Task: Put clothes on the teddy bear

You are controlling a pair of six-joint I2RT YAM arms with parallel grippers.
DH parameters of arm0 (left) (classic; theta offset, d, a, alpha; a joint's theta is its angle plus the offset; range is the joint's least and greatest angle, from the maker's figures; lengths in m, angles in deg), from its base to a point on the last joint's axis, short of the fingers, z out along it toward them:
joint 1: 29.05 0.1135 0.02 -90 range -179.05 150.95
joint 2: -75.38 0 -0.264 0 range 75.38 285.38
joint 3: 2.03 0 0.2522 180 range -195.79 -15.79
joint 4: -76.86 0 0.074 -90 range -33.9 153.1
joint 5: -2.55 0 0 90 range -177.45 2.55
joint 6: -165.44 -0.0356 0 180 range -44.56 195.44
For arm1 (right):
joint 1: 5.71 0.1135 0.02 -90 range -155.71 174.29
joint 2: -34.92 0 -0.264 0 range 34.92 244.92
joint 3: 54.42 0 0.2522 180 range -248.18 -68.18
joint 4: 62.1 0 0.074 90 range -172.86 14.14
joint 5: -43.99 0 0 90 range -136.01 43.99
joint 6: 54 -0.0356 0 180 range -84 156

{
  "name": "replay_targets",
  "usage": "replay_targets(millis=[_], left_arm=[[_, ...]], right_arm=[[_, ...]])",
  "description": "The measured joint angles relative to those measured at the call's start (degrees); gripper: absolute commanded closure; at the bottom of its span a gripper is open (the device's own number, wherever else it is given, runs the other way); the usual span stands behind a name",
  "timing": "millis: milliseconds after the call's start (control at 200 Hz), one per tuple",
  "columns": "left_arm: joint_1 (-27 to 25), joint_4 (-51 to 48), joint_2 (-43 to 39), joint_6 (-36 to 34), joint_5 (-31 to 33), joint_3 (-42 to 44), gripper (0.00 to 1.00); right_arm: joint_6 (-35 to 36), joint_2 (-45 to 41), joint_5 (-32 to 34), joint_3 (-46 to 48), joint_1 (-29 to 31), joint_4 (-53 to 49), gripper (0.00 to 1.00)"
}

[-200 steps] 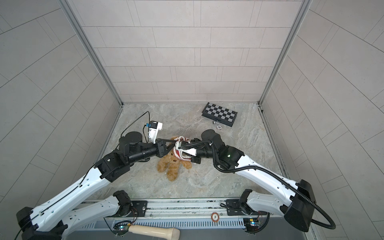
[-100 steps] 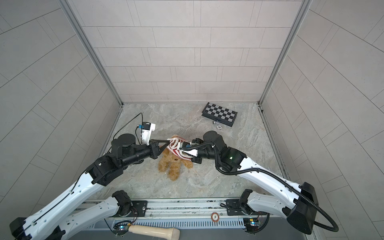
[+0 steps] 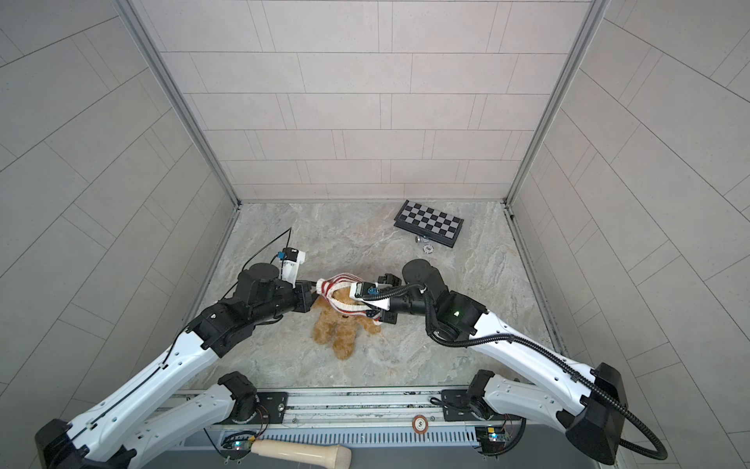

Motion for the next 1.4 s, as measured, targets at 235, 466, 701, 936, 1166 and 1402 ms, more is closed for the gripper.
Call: replay_targets(millis=[235, 466, 701, 936, 1166, 1402], left_arm=[[0.4, 1.7, 1.4, 0.6, -2.4, -0.4, 1.00], [0.5, 3.0, 2.4, 1.2, -4.2, -0.8, 1.00], [2.2, 2.8, 0.6, 1.6, -3.7, -1.4, 1.00], [2.4, 1.7, 0.1, 1.6, -2.5, -4.0, 1.00], [2.3, -0.2, 4.9, 1.1, 0.5, -4.0, 1.00], [2.0, -0.3, 4.4, 0.4, 0.3, -0.2, 1.00]], right_arm=[[1.9, 2.9, 1.6, -1.8, 3.5, -1.6, 1.00], [4.3, 4.6, 5.2, -3.6, 5.3, -4.4, 1.00], [6.3, 6.1, 7.8, -5.6, 6.6, -7.0, 1.00], [8.2, 6.3, 9.3, -5.9, 8.0, -8.6, 1.00], [10.6, 5.6, 11.8, -6.2, 11.3, -9.9, 1.00], [9.4, -2.9, 15.6, -1.7, 11.7, -7.0, 1.00]])
